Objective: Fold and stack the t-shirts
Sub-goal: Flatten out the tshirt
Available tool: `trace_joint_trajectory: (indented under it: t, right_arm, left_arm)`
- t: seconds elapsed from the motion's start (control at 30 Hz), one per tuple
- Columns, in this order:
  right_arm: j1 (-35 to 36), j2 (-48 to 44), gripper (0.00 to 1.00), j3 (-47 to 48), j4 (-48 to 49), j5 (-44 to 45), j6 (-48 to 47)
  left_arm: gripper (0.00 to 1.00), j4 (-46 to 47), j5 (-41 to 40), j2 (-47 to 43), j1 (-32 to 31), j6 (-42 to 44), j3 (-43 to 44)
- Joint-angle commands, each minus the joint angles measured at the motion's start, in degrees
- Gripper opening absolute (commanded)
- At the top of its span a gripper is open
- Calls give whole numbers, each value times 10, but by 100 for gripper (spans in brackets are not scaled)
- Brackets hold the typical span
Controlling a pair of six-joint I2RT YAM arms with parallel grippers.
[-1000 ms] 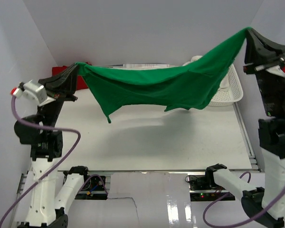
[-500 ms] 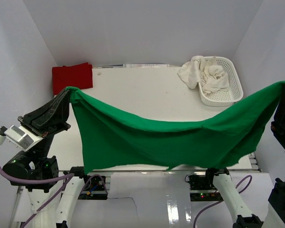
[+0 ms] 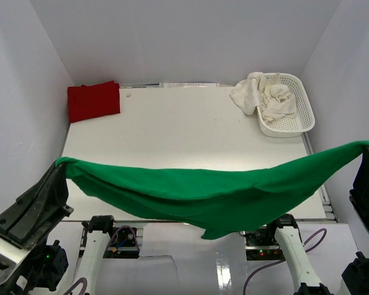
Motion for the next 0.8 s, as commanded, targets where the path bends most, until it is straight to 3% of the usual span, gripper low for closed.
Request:
trace_joint_trajectory:
  t: [0.0,0.33,0.77]
  right_arm:
    - [-8,-13,8,10,54,-15,28]
    - [-17,-48,8,-23,100,-8,86]
    - [-67,-79,8,-130,95,-15,126]
  left_arm:
    - [0,-3,-2,4,5,7,12]
    - [0,-4,-20,-15,7,-3,28]
    - [0,-40,-47,-39,7,-2,-58]
